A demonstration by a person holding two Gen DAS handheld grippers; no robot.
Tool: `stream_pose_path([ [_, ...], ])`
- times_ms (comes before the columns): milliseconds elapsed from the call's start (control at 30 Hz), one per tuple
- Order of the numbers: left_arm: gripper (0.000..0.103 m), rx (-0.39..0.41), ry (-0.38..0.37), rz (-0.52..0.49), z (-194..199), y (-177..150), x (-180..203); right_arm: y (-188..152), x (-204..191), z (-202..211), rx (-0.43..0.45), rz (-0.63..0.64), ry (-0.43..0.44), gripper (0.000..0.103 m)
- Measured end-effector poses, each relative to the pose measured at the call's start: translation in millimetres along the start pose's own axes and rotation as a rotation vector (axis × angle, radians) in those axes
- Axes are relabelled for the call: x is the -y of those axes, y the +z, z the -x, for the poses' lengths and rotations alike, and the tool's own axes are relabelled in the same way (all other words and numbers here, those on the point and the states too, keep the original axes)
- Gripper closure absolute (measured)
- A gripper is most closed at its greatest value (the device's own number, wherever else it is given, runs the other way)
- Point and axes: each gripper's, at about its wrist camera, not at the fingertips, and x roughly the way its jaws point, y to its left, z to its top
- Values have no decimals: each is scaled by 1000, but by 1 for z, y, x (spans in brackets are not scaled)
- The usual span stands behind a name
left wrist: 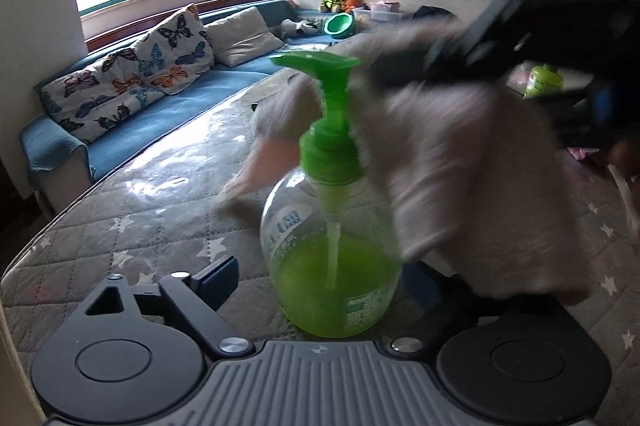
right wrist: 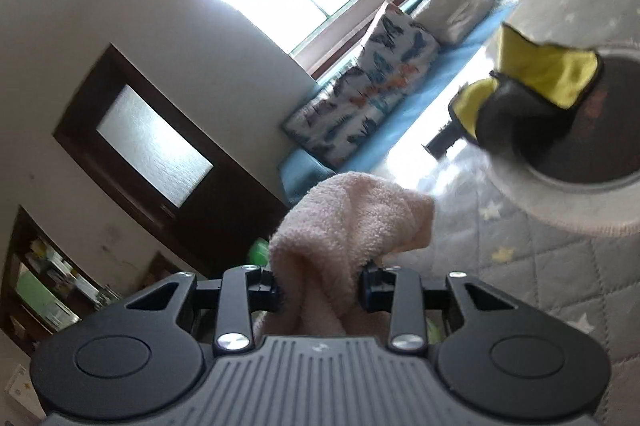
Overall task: Clean container
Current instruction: 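Grasp the soap bottle with the left tool while the right tool holds the towel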
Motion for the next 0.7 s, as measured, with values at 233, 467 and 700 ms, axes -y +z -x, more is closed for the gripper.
stream_pose_path([
  [233, 16, -1, 0, -23, -4, -3, 4, -10, 33, -2, 13, -84, -51, 69],
  [467, 15, 6, 0, -13, 1, -4, 2, -20, 51, -16, -54, -12, -190, 69],
  [700, 13, 25, -25, 52, 8, 4, -7, -46, 36, -20, -123, 162, -289, 69],
])
